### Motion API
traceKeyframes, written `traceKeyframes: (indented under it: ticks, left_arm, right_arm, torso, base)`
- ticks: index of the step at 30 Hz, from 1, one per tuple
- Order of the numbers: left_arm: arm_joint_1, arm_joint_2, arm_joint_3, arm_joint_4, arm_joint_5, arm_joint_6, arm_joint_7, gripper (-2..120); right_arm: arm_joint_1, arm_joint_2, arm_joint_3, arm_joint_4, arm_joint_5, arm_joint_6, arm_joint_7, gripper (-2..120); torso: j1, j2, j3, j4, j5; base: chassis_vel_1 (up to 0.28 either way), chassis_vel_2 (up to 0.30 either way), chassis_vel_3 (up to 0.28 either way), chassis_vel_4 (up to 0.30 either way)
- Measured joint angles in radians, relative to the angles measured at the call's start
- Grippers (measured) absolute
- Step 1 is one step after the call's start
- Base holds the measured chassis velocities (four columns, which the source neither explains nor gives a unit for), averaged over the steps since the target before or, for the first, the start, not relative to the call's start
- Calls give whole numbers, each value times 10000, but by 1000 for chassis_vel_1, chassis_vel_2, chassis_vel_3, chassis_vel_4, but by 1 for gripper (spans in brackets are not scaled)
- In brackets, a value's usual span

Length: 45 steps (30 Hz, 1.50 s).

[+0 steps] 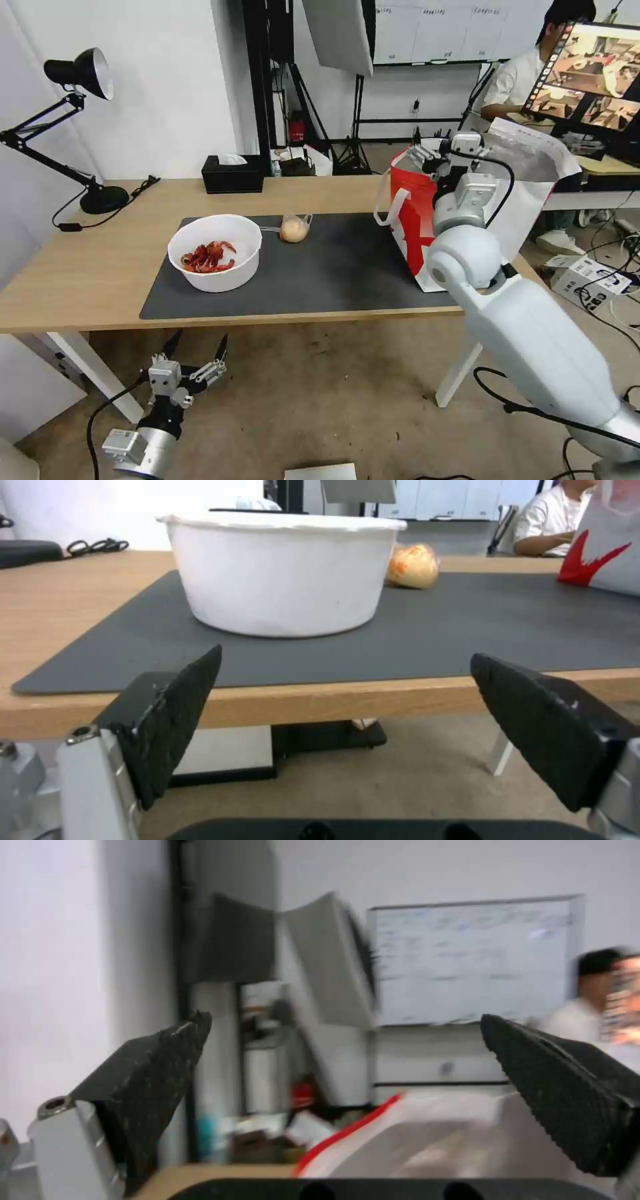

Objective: Pick up the trash from the table and place it into the takeout bag.

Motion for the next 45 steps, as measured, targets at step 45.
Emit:
traceKeyframes:
  ticks: [45]
  left_arm:
    - [112, -184, -78, 483, 417, -227, 82, 100]
  right_arm:
    - [-9382, 62, 1736, 110, -1127, 4274, -4892, 100]
  torso:
    - [0, 0, 0, -1, -1]
  base:
    - [0, 0, 0, 0]
